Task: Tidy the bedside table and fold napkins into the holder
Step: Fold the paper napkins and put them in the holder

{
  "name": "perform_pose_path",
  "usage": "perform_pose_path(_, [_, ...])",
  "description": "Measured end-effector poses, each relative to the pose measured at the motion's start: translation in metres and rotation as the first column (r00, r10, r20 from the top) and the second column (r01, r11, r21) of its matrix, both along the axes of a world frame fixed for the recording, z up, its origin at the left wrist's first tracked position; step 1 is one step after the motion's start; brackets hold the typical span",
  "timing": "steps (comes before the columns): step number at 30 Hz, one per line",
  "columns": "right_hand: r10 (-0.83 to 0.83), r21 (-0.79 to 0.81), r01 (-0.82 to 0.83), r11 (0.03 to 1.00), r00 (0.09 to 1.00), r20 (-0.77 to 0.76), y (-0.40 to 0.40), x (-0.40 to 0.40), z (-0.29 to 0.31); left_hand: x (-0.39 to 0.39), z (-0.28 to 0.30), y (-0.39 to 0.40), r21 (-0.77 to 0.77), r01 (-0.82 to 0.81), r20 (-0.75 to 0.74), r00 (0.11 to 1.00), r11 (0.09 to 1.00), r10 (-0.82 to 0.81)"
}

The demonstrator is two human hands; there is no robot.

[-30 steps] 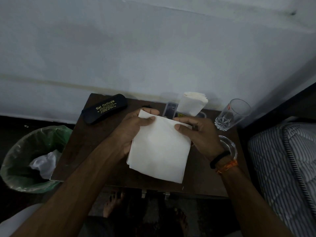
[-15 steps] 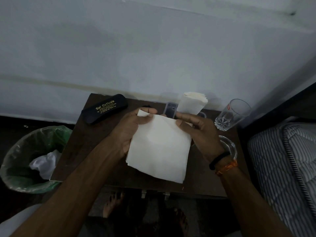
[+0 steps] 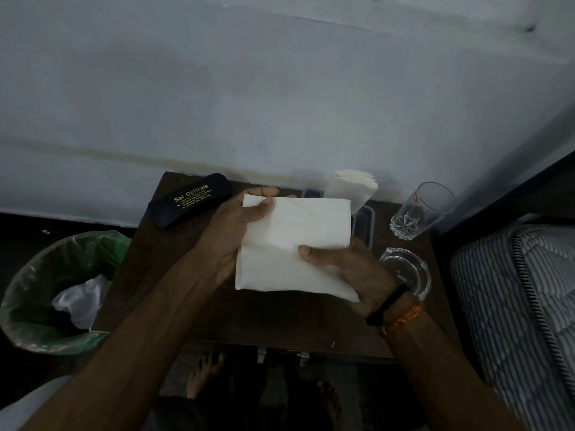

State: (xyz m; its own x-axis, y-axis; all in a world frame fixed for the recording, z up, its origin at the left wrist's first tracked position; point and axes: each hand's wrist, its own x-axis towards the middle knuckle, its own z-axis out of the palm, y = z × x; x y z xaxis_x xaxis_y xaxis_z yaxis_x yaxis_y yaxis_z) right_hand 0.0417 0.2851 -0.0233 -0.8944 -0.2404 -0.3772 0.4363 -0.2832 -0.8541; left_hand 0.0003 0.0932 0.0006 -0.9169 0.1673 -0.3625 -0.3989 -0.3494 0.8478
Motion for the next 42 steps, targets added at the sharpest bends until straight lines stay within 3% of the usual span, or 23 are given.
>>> perform_pose_path(3, [-0.038, -0.022, 0.038, 0.999, 0.999, -0.03, 0.001, -0.002, 0.0, 0.002, 0.0, 0.0, -0.021, 0.033, 0.009, 0.999, 0.999, -0.033])
perform_pose_path(9, [-0.15, -0.067, 0.144, 0.987, 0.984, -0.094, 0.006, -0.005, 0.006, 0.008, -0.001, 0.001, -0.017, 0.253, -0.01, 0.967, 0.967, -0.253])
perform_pose_path(17, [-0.113, -0.065, 0.111, 0.992, 0.993, -0.039, 0.006, -0.006, 0.002, 0.008, -0.004, 0.005, -0.121, 0.236, 0.021, 0.972, 0.964, -0.236])
perform_pose_path(26, [-0.101, -0.044, 0.1, 0.994, 0.994, -0.036, 0.017, -0.009, 0.011, 0.005, -0.007, -0.001, -0.052, 0.188, 0.028, 0.982, 0.981, -0.187])
perform_pose_path(35, [-0.09, -0.218, 0.125, 0.968, 0.983, 0.162, 0.022, -0.01, 0.02, 0.009, -0.001, 0.002, -0.095, 0.257, -0.126, 0.955, 0.962, -0.267])
perform_pose_path(42, [-0.097, -0.209, 0.13, 0.969, 0.982, 0.159, 0.028, -0.015, 0.021, 0.005, 0.002, -0.005, -0.115, 0.196, -0.15, 0.966, 0.974, -0.212])
